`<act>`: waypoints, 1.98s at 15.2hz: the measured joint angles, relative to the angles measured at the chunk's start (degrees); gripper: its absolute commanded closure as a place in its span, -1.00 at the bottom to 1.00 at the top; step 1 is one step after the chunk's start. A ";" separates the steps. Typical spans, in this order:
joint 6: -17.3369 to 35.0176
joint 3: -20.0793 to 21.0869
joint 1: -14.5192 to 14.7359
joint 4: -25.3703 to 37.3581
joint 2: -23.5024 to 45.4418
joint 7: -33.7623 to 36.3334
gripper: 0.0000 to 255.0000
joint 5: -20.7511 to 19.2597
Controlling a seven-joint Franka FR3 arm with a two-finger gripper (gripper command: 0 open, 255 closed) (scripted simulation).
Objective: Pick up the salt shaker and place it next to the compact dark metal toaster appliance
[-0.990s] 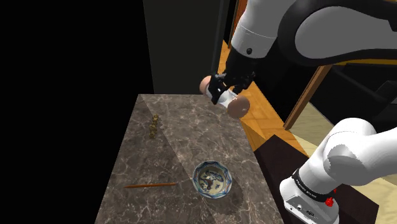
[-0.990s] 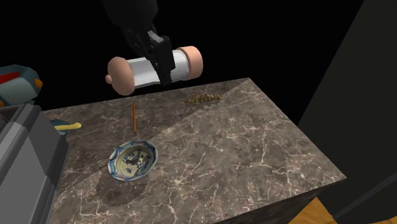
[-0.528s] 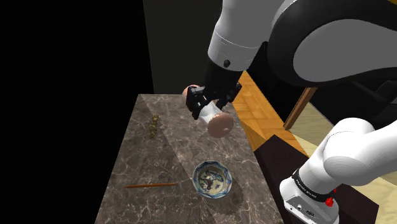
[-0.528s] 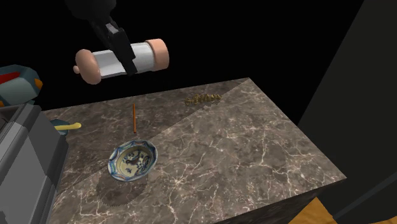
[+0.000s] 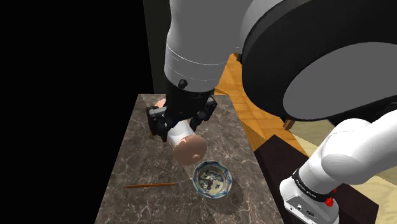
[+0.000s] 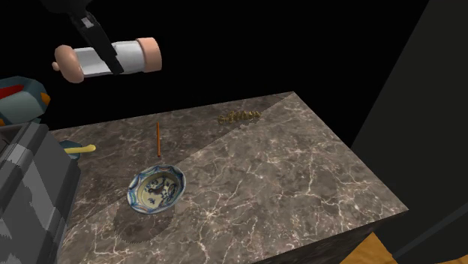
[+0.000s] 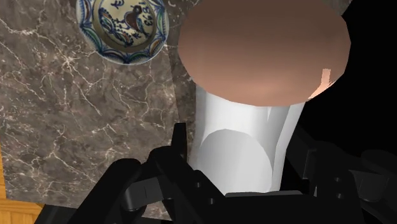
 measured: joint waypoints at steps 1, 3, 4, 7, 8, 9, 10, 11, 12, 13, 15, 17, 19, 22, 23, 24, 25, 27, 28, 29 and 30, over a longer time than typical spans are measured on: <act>-0.17 2.08 -0.86 2.07 2.00 1.90 1.00 -1.16; 0.22 6.50 -2.47 5.06 5.91 5.87 1.00 -3.74; 0.01 8.98 -3.26 6.84 8.03 8.21 1.00 -5.37; -1.50 18.30 -6.26 13.85 18.20 17.19 1.00 -14.30; -2.77 20.86 -6.02 16.29 22.57 20.86 1.00 -18.72; -2.91 21.80 -5.47 17.05 24.78 23.08 1.00 -21.14; -2.56 22.30 -4.79 17.28 26.78 24.90 1.00 -23.26; -2.23 22.40 -4.29 17.27 27.94 25.94 1.00 -24.53; -1.65 22.40 -4.06 16.80 28.36 26.49 1.00 -25.05; -1.11 22.37 -4.00 16.32 28.56 26.73 1.00 -25.31; 0.58 22.32 -4.23 14.54 28.25 26.88 1.00 -25.16; 1.71 22.23 -3.88 13.57 29.04 27.72 1.00 -26.09; 3.24 22.14 -3.91 12.06 29.21 28.08 1.00 -26.41; 5.07 21.80 -3.29 10.52 30.61 29.47 1.00 -28.14; 5.65 21.74 -3.22 9.96 30.75 29.74 1.00 -28.38; 6.39 21.64 -3.18 9.24 30.92 30.01 1.00 -28.67; 7.02 21.46 -2.95 8.73 31.42 30.48 1.00 -29.30; 8.25 21.12 -2.58 7.66 32.20 31.33 1.00 -30.33; 8.87 20.85 -2.20 7.17 32.84 31.95 1.00 -31.13; 9.42 20.63 -1.89 6.72 33.32 32.50 1.00 -31.77; 9.75 20.27 -1.28 6.59 34.18 33.27 1.00 -32.73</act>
